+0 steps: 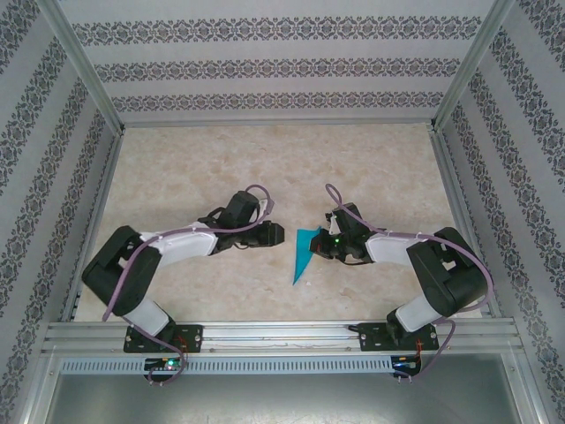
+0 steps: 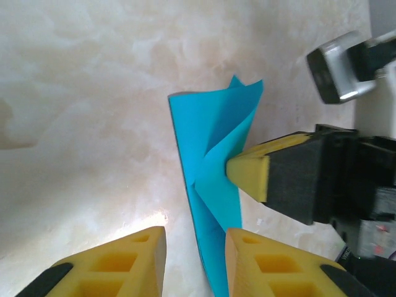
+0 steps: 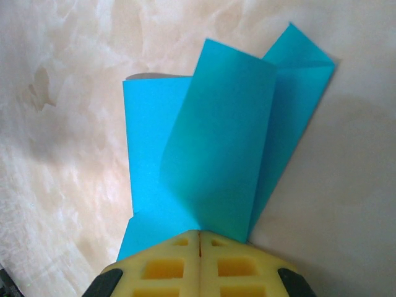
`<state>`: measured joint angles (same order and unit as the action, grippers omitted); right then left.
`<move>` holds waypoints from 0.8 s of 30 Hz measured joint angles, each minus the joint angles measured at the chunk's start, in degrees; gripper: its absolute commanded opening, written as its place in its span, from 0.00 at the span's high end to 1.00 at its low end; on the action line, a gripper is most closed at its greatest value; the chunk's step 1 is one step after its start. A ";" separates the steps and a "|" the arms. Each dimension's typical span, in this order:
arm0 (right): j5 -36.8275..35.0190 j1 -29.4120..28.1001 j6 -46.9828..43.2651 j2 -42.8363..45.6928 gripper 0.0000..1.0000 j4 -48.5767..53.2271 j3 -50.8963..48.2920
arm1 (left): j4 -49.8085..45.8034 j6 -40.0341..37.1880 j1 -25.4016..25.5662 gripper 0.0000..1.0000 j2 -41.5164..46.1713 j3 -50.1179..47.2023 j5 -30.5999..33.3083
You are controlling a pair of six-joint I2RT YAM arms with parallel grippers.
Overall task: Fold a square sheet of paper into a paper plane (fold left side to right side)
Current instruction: Perform the fifth fold on the wing at the bottom-center of the table.
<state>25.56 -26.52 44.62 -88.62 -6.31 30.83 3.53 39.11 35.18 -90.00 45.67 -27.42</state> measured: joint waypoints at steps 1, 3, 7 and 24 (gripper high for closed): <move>0.00 -0.17 0.00 -0.24 1.00 0.00 0.22 | -1.27 -0.59 -0.28 0.71 1.77 0.00 0.44; 0.00 -0.46 0.00 -0.81 1.00 -0.39 0.61 | -3.30 -1.75 -0.72 0.74 4.57 0.00 0.72; 0.02 -0.76 0.00 -1.53 1.00 -0.87 1.11 | -6.25 -3.32 -0.81 0.80 8.85 0.00 -0.48; 0.00 -1.27 -0.02 -2.36 1.00 -1.01 1.88 | -6.47 2.25 0.96 0.90 7.21 -0.94 -13.97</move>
<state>25.56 -27.79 44.60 -90.98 -7.31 32.71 -2.94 41.36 36.14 -82.78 44.73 -41.39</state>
